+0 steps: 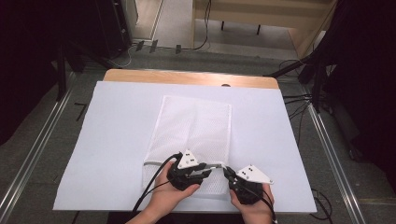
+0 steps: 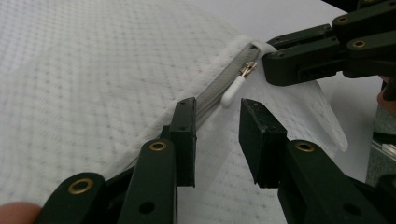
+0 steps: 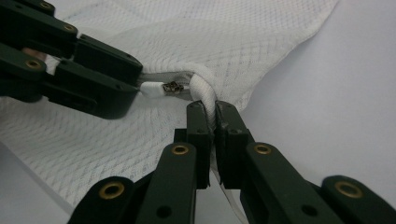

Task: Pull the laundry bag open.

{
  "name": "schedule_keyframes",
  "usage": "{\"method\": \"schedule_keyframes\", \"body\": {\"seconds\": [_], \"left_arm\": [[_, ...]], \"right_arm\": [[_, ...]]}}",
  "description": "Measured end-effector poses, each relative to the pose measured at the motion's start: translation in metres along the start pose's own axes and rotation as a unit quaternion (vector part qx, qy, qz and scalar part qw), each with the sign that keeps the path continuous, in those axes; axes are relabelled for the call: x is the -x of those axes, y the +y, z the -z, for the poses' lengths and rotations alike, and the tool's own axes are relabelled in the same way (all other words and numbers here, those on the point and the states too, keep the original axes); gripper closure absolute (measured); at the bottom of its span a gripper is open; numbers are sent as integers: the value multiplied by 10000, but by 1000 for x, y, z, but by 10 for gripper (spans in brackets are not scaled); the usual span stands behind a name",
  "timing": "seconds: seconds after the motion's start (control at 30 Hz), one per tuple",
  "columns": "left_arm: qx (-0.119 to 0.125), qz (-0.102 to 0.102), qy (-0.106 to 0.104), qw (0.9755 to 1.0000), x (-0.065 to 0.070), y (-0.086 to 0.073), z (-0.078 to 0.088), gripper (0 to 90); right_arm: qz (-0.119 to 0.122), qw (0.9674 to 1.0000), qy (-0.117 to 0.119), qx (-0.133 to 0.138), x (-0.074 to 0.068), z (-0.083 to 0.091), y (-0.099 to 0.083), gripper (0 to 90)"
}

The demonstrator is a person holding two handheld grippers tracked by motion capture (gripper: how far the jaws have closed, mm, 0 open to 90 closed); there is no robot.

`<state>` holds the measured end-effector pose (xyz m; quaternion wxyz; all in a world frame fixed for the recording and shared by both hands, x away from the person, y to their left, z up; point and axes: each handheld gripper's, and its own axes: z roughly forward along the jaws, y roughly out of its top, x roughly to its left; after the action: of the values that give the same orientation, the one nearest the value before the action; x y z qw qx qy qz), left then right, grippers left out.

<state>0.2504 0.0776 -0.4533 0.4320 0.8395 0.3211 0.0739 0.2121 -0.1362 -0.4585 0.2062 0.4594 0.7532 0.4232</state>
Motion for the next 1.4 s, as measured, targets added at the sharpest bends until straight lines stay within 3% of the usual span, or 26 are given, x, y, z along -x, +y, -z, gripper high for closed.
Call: {"method": "schedule_keyframes", "body": {"seconds": [0.3, 0.37, 0.47, 0.63, 0.8, 1.0, 1.17, 1.4], "left_arm": [[-46, -168, 95, 9998, 10, 1, -4, 746], [12, -199, -48, 9998, 11, 1, -2, 786], [22, -284, -12, 9996, 14, 2, 1, 810], [-30, -20, -236, 9997, 3, 2, 1, 870], [-28, 96, -468, 9989, -3, 1, 3, 877], [-53, -52, -296, 9995, -2, 1, 5, 880], [-86, 41, -269, 9996, -11, -3, 10, 880], [-124, 160, -177, 9996, -22, -13, 22, 880]], "right_arm": [[112, 9998, 105, 120, -10, 1, 4, 863], [128, 9998, 85, 138, -11, 0, 5, 863], [196, 9997, 39, 121, -13, -1, 4, 863], [220, 9996, 78, 162, -15, 0, 5, 863], [245, 9995, 107, 184, -16, 1, 5, 866], [292, 9995, 0, 147, -15, 3, 7, 875], [157, 9997, -70, 151, -7, 5, 6, 876], [206, 9996, -155, 132, -4, 4, 6, 876]]}}
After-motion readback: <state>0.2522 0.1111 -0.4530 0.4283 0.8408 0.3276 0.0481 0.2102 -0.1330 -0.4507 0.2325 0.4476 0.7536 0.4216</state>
